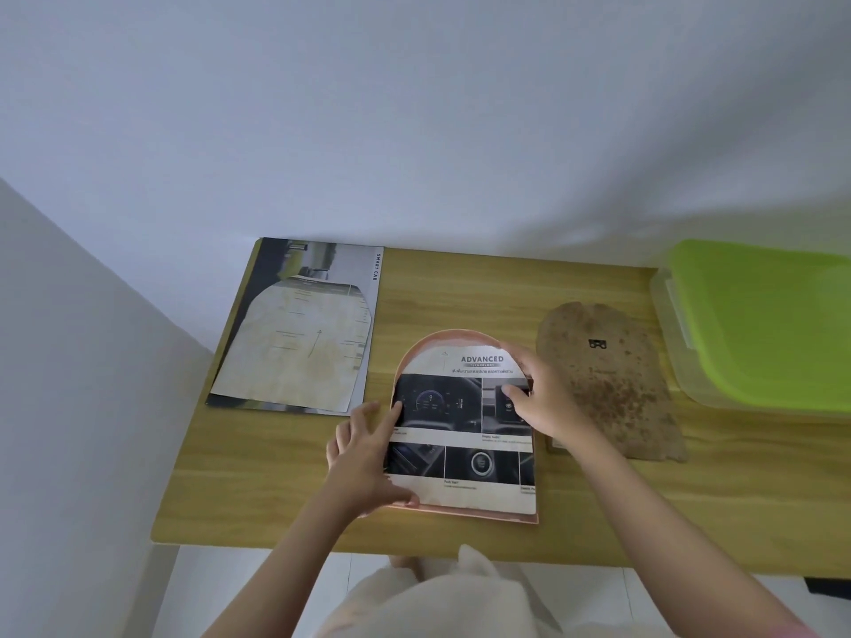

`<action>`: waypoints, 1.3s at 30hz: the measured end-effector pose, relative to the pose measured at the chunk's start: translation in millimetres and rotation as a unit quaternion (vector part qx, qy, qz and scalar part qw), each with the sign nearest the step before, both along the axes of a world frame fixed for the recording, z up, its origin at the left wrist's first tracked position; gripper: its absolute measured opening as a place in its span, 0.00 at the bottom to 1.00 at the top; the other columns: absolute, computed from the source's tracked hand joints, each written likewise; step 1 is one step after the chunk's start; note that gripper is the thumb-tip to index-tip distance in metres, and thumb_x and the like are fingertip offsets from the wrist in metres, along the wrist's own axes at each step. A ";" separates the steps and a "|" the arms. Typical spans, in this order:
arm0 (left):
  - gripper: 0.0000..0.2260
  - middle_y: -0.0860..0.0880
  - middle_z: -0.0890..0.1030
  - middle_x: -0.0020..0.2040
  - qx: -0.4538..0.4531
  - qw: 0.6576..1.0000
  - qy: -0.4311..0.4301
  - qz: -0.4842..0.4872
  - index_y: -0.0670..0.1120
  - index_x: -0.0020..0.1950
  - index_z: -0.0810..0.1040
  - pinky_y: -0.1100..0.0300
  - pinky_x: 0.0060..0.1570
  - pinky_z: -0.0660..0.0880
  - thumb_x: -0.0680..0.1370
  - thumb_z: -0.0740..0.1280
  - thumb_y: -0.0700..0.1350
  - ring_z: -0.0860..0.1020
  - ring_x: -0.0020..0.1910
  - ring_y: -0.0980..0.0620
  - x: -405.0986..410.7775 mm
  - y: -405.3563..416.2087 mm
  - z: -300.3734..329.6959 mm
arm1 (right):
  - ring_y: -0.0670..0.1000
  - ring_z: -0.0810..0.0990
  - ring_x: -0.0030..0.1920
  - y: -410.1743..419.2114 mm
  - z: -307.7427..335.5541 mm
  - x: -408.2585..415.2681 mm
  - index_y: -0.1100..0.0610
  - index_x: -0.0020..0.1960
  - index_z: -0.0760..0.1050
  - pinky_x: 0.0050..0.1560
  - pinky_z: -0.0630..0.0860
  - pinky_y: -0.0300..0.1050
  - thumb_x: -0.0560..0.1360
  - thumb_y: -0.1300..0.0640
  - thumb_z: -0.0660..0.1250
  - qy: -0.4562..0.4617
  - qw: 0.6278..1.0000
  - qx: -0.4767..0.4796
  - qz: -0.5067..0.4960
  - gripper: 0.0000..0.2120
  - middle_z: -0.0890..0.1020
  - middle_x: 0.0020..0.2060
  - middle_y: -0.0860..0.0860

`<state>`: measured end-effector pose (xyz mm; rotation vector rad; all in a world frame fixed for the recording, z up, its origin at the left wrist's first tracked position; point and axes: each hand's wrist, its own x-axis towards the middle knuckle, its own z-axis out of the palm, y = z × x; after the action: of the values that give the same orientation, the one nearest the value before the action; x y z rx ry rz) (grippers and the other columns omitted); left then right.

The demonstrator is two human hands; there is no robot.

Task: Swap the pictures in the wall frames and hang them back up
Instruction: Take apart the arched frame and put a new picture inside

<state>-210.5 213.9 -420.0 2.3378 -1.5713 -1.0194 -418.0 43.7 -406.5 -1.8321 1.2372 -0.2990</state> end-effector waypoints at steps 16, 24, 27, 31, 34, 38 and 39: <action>0.34 0.57 0.72 0.61 -0.185 0.959 0.191 0.099 0.53 0.72 0.61 0.67 0.50 0.76 0.72 0.71 0.37 0.74 0.54 0.55 -47.1 -20.5 37.0 | 0.66 0.79 0.47 -16.0 23.0 -58.8 0.44 0.64 0.72 0.47 0.78 0.55 0.74 0.68 0.67 -0.180 0.980 0.046 -0.073 0.26 0.83 0.52 0.46; 0.34 0.58 0.76 0.53 -0.153 0.956 0.232 0.097 0.55 0.71 0.62 0.62 0.44 0.78 0.71 0.72 0.37 0.78 0.45 0.56 -177.6 -38.0 28.7 | 0.40 0.81 0.43 -4.5 11.0 -201.6 0.56 0.62 0.75 0.44 0.78 0.34 0.72 0.68 0.69 -0.175 0.967 0.048 -0.176 0.20 0.82 0.47 0.47; 0.34 0.54 0.74 0.55 -0.135 0.956 0.246 0.088 0.52 0.72 0.63 0.61 0.46 0.79 0.70 0.72 0.37 0.76 0.47 0.55 -231.7 -44.4 17.7 | 0.49 0.82 0.47 -0.7 -1.3 -258.0 0.55 0.61 0.76 0.52 0.80 0.46 0.71 0.66 0.71 -0.150 0.965 0.038 -0.211 0.20 0.82 0.49 0.46; 0.35 0.55 0.76 0.54 -0.118 0.959 0.237 0.098 0.52 0.72 0.64 0.60 0.44 0.80 0.68 0.74 0.39 0.78 0.45 0.56 -293.7 -57.8 5.8 | 0.49 0.82 0.50 -6.5 -18.0 -319.9 0.56 0.60 0.76 0.54 0.79 0.48 0.71 0.64 0.72 -0.113 0.964 0.007 -0.243 0.18 0.82 0.51 0.48; 0.31 0.59 0.77 0.49 -0.124 0.961 0.231 0.093 0.51 0.69 0.69 0.66 0.37 0.78 0.68 0.74 0.38 0.78 0.39 0.61 -331.9 -69.9 5.0 | 0.51 0.81 0.49 -15.9 -26.2 -356.5 0.54 0.60 0.76 0.54 0.79 0.51 0.71 0.61 0.72 -0.060 0.968 -0.031 -0.244 0.18 0.81 0.52 0.49; 0.23 0.52 0.78 0.49 -0.128 0.968 0.195 0.091 0.52 0.59 0.75 0.68 0.36 0.77 0.66 0.75 0.39 0.79 0.38 0.60 -368.9 -86.4 -1.9 | 0.50 0.78 0.45 -28.7 -31.5 -392.1 0.57 0.61 0.77 0.51 0.73 0.42 0.71 0.60 0.73 0.016 0.969 -0.076 -0.233 0.19 0.79 0.51 0.54; 0.23 0.51 0.77 0.50 -0.125 0.971 0.185 0.087 0.52 0.58 0.75 0.64 0.41 0.79 0.66 0.75 0.40 0.79 0.41 0.57 -376.2 -90.3 -3.8 | 0.50 0.77 0.45 -31.1 -32.1 -397.6 0.58 0.61 0.77 0.51 0.72 0.42 0.71 0.61 0.72 0.024 0.969 -0.084 -0.231 0.19 0.78 0.50 0.55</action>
<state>-586.8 123.6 -423.7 1.9419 -1.2479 -1.0702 -815.6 12.6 -438.6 -1.6768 1.7144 -0.6359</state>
